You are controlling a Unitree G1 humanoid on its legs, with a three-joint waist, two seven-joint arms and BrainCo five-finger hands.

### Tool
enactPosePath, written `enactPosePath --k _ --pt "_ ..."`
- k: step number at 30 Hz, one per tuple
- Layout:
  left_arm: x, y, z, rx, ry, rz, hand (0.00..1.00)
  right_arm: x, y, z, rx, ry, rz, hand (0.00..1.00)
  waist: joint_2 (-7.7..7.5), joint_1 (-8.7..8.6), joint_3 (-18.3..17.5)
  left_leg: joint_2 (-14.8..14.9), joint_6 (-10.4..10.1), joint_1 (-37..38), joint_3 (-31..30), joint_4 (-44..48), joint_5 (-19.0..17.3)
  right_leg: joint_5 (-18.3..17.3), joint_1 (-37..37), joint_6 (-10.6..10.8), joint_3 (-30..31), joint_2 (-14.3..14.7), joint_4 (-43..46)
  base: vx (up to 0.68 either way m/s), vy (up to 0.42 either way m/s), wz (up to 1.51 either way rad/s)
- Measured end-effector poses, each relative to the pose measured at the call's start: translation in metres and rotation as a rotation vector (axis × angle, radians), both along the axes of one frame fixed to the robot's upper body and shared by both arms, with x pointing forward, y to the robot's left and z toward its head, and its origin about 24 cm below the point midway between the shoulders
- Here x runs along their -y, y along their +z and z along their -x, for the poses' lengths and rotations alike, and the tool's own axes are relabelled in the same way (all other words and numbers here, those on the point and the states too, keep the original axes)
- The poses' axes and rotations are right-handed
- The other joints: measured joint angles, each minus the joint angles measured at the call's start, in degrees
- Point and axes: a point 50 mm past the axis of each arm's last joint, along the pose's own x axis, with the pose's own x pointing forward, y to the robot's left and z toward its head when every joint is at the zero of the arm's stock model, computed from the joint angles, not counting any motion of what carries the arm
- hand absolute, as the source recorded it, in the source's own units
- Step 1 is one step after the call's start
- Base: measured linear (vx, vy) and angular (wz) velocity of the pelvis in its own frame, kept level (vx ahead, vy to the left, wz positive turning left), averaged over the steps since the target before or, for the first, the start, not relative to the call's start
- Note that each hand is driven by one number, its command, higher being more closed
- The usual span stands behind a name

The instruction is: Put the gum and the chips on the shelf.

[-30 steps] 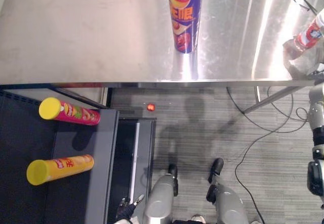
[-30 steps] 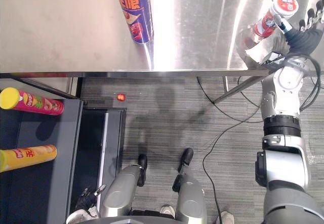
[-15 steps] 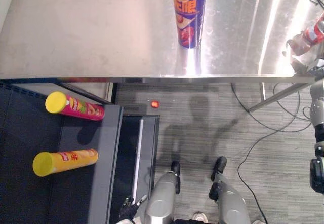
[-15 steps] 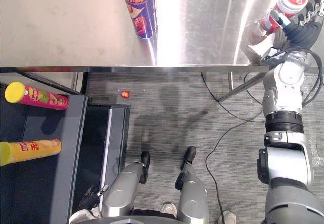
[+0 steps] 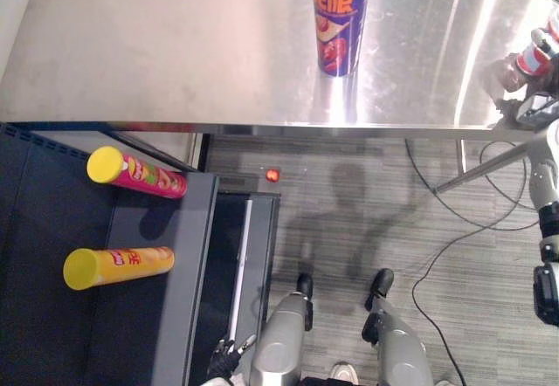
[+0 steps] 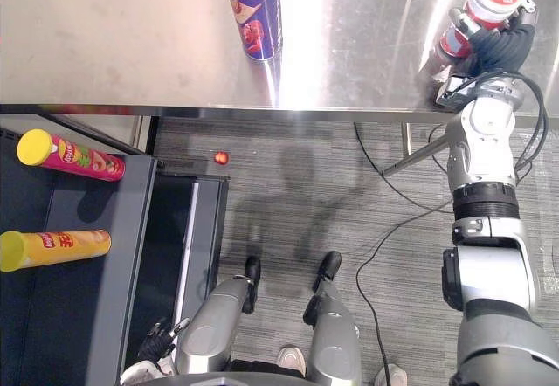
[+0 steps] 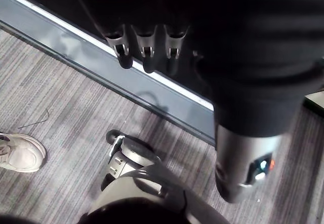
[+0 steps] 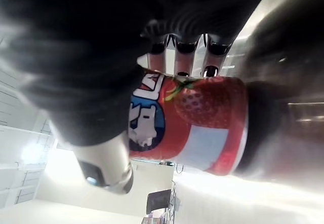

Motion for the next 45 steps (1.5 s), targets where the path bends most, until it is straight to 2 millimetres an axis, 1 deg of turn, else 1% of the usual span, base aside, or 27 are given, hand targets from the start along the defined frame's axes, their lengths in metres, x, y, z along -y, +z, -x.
enactPosePath --k 9,12,16,18,20,22,23,25,26,27,28,29,30,32,33,35,38,42,44,45 --pt "0.0 0.001 -0.001 0.006 -0.003 -0.001 0.0 0.0 0.001 0.0 0.007 0.0 0.003 1.0 0.09 0.1 0.0 -0.1 -0.2 -0.1 -0.7 -0.4 0.7 0.0 0.1 0.0 -0.6 -0.1 0.0 -0.01 0.011 0.04" --pt "0.001 0.003 -0.004 0.027 -0.003 -0.002 0.0 -0.003 0.002 0.002 0.022 0.005 0.019 1.0 0.11 0.03 0.0 -0.1 -0.3 1.0 -0.6 -1.1 1.0 0.0 0.7 0.0 -0.3 0.0 -0.1 0.0 0.001 -0.01" --pt "0.0 0.004 -0.006 0.029 -0.003 -0.012 0.0 -0.025 0.013 0.016 0.105 0.051 0.145 1.0 0.1 -0.17 0.0 0.0 -0.3 3.4 0.3 -2.9 1.1 0.0 2.1 0.0 0.5 0.1 -0.4 -0.01 0.009 -0.08" --pt "0.0 0.004 -0.005 0.022 0.003 -0.02 0.0 -0.034 0.016 0.025 0.163 0.085 0.148 1.0 -0.09 -0.42 -0.2 0.0 -0.3 4.0 0.6 -3.2 1.1 0.0 2.5 0.0 0.8 0.1 -0.5 0.0 0.014 -0.09" --pt "-0.002 0.004 -0.004 0.008 0.016 -0.029 0.0 -0.04 0.012 0.03 0.189 0.105 0.142 1.0 -0.64 -0.68 -0.8 0.0 -0.3 4.8 0.9 -4.0 1.3 0.0 2.9 0.0 1.2 0.1 -0.7 0.01 0.011 -0.07" --pt "-0.006 0.0 0.005 -0.041 0.03 -0.034 0.0 -0.05 -0.011 0.034 0.152 0.166 0.129 1.0 -1.7 -1.4 -3.5 0.0 -0.3 5.9 1.2 -5.3 1.4 0.0 3.6 0.0 1.3 0.3 -1.7 0.06 0.007 -0.06" --pt "-0.007 -0.001 0.007 -0.053 0.032 -0.037 0.0 -0.053 -0.018 0.036 0.139 0.185 0.127 1.0 -2.1 -1.54 -4.5 0.0 -0.4 6.1 1.5 -5.7 1.4 0.0 3.6 0.0 1.5 0.3 -2.1 0.09 0.006 -0.15" --pt "-0.011 -0.003 0.014 -0.085 0.042 -0.046 0.0 -0.06 -0.037 0.041 0.09 0.239 0.129 1.0 -3.12 -1.72 -6.6 0.3 -0.4 8.2 2.4 -7.0 1.5 0.0 4.8 0.0 2.1 0.5 -2.8 0.12 0.006 -0.18" --pt "-0.013 -0.005 0.018 -0.107 0.056 -0.046 0.0 -0.063 -0.049 0.044 0.053 0.269 0.125 1.0 -3.81 -2.16 -8.2 0.3 -0.4 9.6 2.6 -8.0 1.5 0.0 5.8 0.0 2.2 0.6 -3.5 0.11 0.007 -0.12" --pt "-0.014 -0.005 0.019 -0.111 0.059 -0.045 0.0 -0.063 -0.052 0.045 0.043 0.275 0.125 1.0 -3.96 -2.21 -8.6 0.3 -0.4 9.9 2.6 -8.3 1.5 0.0 6.1 0.0 2.2 0.6 -3.6 0.1 0.008 -0.06" --pt "-0.016 -0.007 0.023 -0.131 0.076 -0.046 0.0 -0.063 -0.067 0.049 -0.018 0.298 0.133 1.0 -4.69 -2.38 -9.9 0.3 -0.5 11.5 2.8 -9.4 1.6 0.0 7.4 0.0 2.1 0.6 -4.3 0.06 0.008 -0.05" --pt "-0.018 -0.008 0.026 -0.144 0.088 -0.046 0.0 -0.063 -0.076 0.052 -0.05 0.314 0.133 1.0 -5.2 -2.64 -11.0 0.3 -0.5 12.0 3.0 -10.0 1.6 0.0 7.6 0.0 2.2 0.6 -4.5 0.05 0.01 -0.06" --pt "-0.019 -0.009 0.028 -0.152 0.094 -0.047 0.0 -0.065 -0.081 0.054 -0.066 0.327 0.13 1.0 -5.57 -2.85 -11.4 0.3 -0.5 12.4 3.1 -10.3 1.6 0.1 7.8 0.0 2.3 0.6 -4.6 0.03 0.017 -0.13" --pt "-0.024 -0.01 0.035 -0.179 0.123 -0.052 0.0 -0.072 -0.097 0.059 -0.123 0.379 0.116 1.0 -6.88 -3.39 -12.9 0.1 -0.5 13.5 4.2 -11.1 1.8 0.3 8.4 0.4 3.2 0.4 -5.2 0.01 0.026 -0.17" --pt "-0.024 -0.011 0.036 -0.182 0.126 -0.053 0.0 -0.072 -0.1 0.06 -0.131 0.385 0.115 1.0 -7.05 -3.49 -13.2 0.0 -0.5 13.5 4.2 -11.1 1.8 0.3 8.4 0.5 3.3 0.4 -5.4 -0.01 0.028 -0.11" --pt "-0.027 -0.012 0.041 -0.2 0.142 -0.057 0.0 -0.072 -0.119 0.067 -0.211 0.408 0.106 1.0 -7.66 -4.18 -14.1 -0.2 -0.4 14.4 4.6 -11.4 1.8 0.5 9.2 0.8 3.5 0.2 -5.7 -0.01 0.018 -0.03" --pt "-0.028 -0.014 0.052 -0.232 0.163 -0.055 0.0 -0.07 -0.14 0.076 -0.3 0.424 0.098 1.0 -8.1 -4.48 -15.5 -0.2 -0.4 15.5 5.6 -12.2 1.8 0.8 9.9 1.1 4.2 0.1 -6.3 -0.02 0.011 -0.13" --pt "-0.029 -0.016 0.062 -0.263 0.182 -0.057 0.0 -0.068 -0.152 0.087 -0.346 0.43 0.096 1.0 -8.36 -5.12 -16.9 0.1 -0.5 15.5 6.1 -12.6 1.7 0.5 9.6 1.0 4.5 0.2 -6.1 -0.03 0.001 -0.09" --pt "-0.029 -0.016 0.061 -0.259 0.192 -0.051 0.0 -0.069 -0.154 0.087 -0.35 0.44 0.096 1.0 -8.18 -5.06 -16.9 0.9 -0.7 14.3 6.3 -10.3 0.6 -1.0 8.1 0.6 4.6 0.5 -3.3 -0.03 -0.022 -0.02" --pt "-0.03 -0.015 0.06 -0.253 0.209 -0.047 0.0 -0.075 -0.156 0.086 -0.356 0.459 0.095 1.0 -8.03 -5.02 -16.7 1.9 -1.0 12.9 5.2 -6.9 -0.6 -2.9 7.1 0.2 3.8 0.8 0.5 -0.02 -0.021 0.22"
